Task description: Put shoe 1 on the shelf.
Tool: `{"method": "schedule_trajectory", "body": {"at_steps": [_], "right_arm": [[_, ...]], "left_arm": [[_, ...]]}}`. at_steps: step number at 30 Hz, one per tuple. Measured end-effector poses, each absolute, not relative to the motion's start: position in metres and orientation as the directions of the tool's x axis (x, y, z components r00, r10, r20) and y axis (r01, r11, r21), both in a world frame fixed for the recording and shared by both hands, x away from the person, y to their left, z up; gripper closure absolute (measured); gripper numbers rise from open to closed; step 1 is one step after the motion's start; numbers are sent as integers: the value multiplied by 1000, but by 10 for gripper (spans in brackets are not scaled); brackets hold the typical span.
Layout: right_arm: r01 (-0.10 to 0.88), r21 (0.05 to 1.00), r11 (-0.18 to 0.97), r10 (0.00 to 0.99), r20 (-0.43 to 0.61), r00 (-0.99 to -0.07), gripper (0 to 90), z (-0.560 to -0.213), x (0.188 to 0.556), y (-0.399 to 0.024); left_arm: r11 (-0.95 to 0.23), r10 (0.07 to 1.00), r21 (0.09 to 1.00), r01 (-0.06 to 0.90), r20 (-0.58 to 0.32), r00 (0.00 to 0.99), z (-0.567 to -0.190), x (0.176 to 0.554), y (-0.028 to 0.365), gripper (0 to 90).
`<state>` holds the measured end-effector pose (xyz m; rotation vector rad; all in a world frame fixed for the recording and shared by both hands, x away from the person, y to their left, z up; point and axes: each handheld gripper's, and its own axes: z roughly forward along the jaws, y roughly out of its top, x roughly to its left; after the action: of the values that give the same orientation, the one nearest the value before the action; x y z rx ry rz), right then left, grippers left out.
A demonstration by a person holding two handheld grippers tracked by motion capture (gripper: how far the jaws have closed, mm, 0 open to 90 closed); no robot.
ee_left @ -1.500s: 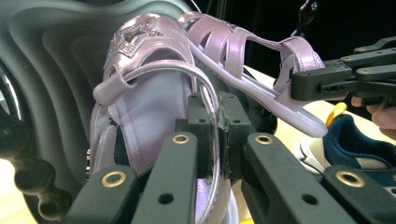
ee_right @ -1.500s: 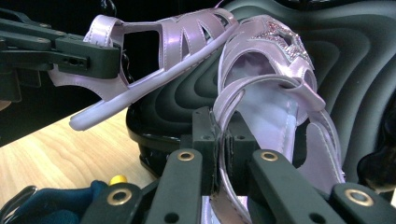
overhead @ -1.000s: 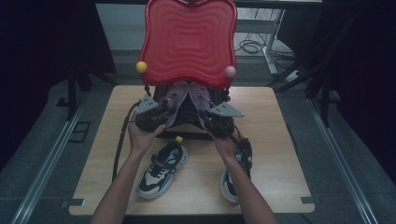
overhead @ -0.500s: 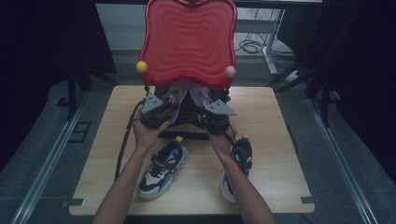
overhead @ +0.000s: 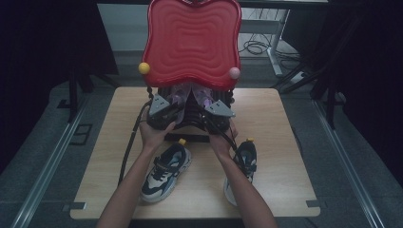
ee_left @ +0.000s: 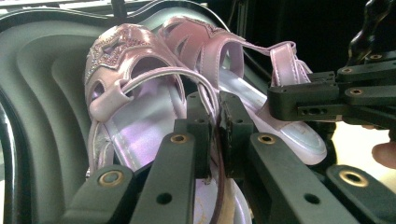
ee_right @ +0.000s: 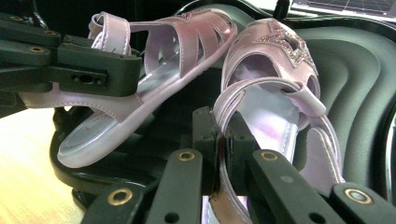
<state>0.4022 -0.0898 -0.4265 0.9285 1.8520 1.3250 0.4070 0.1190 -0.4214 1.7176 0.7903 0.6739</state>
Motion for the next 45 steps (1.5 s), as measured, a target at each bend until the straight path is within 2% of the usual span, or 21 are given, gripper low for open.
{"method": "schedule_trajectory", "body": {"at_steps": [18,22,27,34,39,45], "right_arm": [[154,946,285,849,-175,-499,843,-442,410,-79],[161,943,291,844,-174,-507,812,-443,410,-79],[178,940,292,837,-160,-523,761,-443,410,-81],[190,942,278,828,-135,-544,659,-441,408,-83],[186,947,263,823,-119,-555,627,-436,405,-86],[181,949,259,827,-121,-549,626,-431,400,-91]], "left_arm": [[-250,786,955,160,103,610,-437,418,116,806],[-263,781,950,166,108,615,-440,418,116,748],[-249,779,954,167,95,620,-441,419,116,630],[-213,779,962,171,61,624,-437,417,119,490],[-189,778,968,164,46,626,-431,412,122,435],[-189,775,968,165,43,631,-429,406,124,432]]}}
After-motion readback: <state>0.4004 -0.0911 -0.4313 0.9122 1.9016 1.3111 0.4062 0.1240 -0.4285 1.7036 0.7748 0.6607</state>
